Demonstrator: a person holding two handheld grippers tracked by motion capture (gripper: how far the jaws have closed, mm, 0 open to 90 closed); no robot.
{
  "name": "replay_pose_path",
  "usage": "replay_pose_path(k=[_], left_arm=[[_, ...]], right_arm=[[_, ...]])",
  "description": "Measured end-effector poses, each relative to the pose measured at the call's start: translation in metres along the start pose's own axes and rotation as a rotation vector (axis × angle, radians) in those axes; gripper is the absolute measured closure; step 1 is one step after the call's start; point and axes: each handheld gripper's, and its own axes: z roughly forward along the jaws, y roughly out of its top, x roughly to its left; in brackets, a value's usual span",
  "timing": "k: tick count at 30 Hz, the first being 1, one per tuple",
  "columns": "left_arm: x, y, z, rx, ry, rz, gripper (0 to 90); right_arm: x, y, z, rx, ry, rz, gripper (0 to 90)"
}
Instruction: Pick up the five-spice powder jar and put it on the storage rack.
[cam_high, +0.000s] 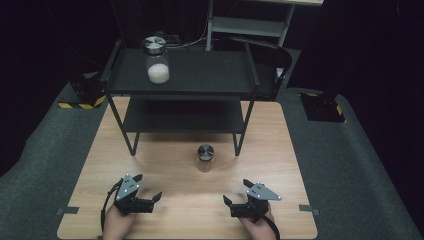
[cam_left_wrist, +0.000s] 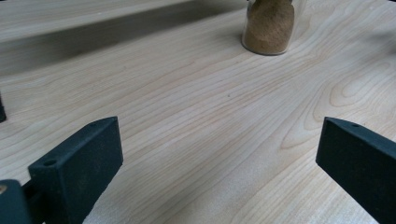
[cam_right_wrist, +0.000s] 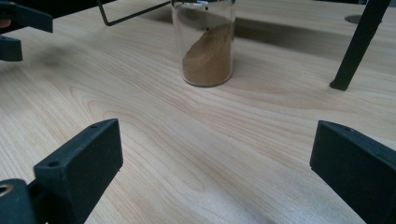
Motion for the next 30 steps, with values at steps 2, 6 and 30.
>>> replay_pose_path(k=[2,6,30], left_arm=[[0.000,0.000,0.000,0.004,-0.002,0.007,0.4],[-0.001,0.002,0.000,0.012,-0.003,0.014,0.4],[-0.004,0.003,0.002,0.017,0.014,0.000,0.4]], right_arm=[[0.001,0.002,-0.001,-0.001,0.001,0.000,2.1],[0.004,0.006,-0.002,-0.015,0.003,-0.011,2.2],[0.011,0.045,0.001,-0.074,0.024,-0.055,2.2]])
